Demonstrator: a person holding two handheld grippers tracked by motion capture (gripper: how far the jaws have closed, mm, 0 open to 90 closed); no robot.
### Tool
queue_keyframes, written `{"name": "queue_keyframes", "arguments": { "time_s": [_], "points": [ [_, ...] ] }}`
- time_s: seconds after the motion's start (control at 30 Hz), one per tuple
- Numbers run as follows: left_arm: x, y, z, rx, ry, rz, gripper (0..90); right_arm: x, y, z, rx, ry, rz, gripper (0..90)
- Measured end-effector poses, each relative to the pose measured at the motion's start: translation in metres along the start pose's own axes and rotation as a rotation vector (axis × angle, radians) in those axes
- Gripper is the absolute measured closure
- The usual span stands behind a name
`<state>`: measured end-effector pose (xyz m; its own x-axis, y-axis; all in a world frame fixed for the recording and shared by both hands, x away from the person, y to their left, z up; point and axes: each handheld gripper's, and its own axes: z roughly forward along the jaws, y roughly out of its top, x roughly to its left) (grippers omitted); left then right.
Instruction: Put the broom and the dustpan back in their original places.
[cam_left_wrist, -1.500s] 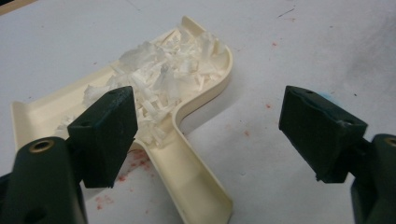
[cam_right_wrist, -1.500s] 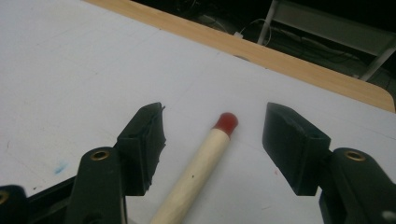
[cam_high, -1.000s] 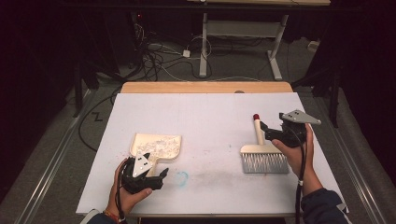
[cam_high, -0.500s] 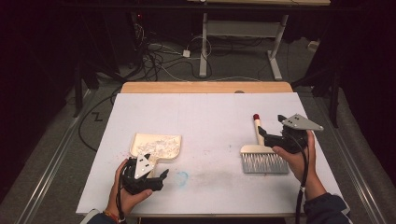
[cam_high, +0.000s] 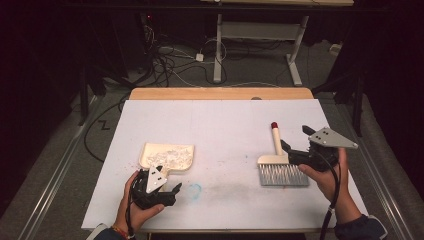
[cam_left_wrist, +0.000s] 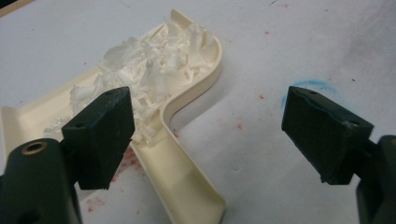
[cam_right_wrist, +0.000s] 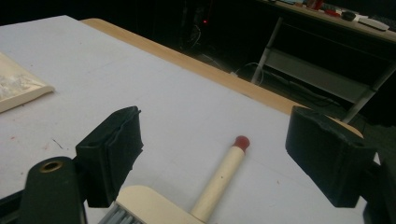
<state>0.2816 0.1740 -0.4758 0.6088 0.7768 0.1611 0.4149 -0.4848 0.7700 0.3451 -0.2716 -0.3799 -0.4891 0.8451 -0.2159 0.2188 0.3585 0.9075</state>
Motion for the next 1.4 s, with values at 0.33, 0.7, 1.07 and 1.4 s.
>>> {"name": "queue_keyframes", "arguments": {
  "time_s": [0.33,0.7,1.07,1.4],
  "points": [
    [-0.002,0.001,0.000,0.000,-0.007,0.009,16.3,0.007,0.001,-0.018,0.004,0.026,-0.049,19.2],
    [-0.002,0.001,-0.002,-0.001,-0.004,0.017,16.3,0.012,-0.008,-0.035,0.003,0.034,-0.085,19.2],
    [-0.003,0.002,-0.001,-0.001,-0.009,0.022,16.3,0.013,-0.019,-0.048,-0.006,0.043,-0.107,19.3],
    [-0.005,0.000,-0.003,0.001,-0.011,0.028,16.3,0.014,-0.034,-0.057,0.000,0.060,-0.125,19.4]
  ]
}}
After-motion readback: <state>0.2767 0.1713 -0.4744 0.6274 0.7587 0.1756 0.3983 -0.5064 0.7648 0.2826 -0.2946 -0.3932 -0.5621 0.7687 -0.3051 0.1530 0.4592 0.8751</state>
